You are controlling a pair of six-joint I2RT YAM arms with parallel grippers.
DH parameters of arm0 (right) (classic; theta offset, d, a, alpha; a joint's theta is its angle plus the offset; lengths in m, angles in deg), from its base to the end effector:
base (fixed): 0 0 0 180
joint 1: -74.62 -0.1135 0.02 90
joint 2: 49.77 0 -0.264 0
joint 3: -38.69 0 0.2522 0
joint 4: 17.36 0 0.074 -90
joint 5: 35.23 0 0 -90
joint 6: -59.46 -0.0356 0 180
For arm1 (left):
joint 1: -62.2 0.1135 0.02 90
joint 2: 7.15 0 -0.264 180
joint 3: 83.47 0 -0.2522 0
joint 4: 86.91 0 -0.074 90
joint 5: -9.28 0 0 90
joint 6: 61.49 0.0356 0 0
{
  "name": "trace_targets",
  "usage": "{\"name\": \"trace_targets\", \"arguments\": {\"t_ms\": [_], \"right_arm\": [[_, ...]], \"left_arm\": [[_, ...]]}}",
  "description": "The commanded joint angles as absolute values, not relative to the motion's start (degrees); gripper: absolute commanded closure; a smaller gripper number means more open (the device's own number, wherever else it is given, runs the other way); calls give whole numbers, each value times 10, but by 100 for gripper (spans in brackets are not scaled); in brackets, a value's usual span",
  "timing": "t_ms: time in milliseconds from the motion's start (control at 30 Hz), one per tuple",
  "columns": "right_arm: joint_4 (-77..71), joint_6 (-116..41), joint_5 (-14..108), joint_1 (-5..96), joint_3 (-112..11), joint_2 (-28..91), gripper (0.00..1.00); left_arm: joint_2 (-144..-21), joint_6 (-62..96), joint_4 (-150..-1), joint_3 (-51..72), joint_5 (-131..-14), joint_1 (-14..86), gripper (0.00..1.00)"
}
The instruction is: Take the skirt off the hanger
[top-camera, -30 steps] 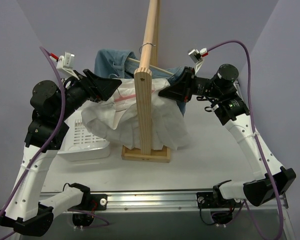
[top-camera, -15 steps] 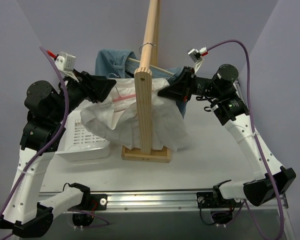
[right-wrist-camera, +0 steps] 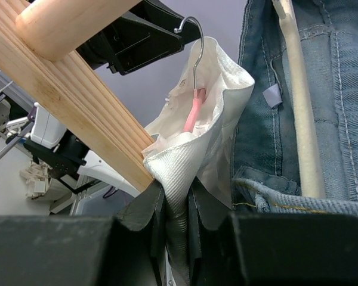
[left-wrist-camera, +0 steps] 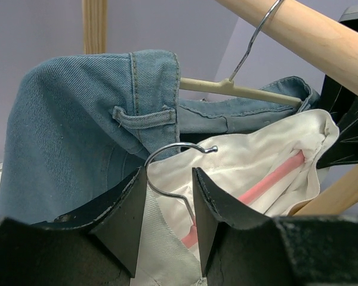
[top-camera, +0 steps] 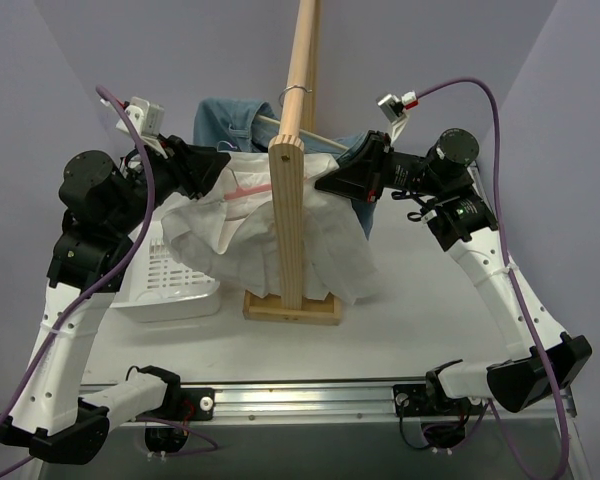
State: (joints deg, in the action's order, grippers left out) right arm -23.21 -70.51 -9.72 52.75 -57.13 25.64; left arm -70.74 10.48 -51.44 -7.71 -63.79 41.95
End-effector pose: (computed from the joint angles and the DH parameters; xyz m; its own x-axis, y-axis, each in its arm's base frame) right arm 0.2386 0.1304 0.4965 -0.2709 0.1894 -0.9438 -0.9624 -0.0306 0.2701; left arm 0.1855 -0.0795 0.5240 -0.1062 -0.2764 -0.9551 0.5998 0.7483 -0.2833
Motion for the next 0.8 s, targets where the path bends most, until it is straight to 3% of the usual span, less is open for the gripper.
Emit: {"name": "trace_targets", "arguments": {"t_ms": [0, 200, 433, 533, 667, 767], "right_arm": [[-322, -731, -115, 518, -594, 231, 100], [-326, -736, -122, 514, -594, 234, 100], [-326, -737, -127, 511, -596, 232, 100], [-327, -737, -128, 510, -595, 232, 100], [-324, -736, -130, 508, -594, 233, 100], [-300, -720, -127, 509, -594, 234, 100]], "left_arm": [[-710, 123, -513, -100, -641, 421, 55], [-725, 123, -521, -107, -643, 421, 54], [-730, 131, -526, -102, -668, 421, 31], [-727, 130, -532, -99, -670, 421, 30], [-728, 121, -545, -98, -662, 421, 40], [-720, 109, -565, -95, -650, 421, 57]]}}
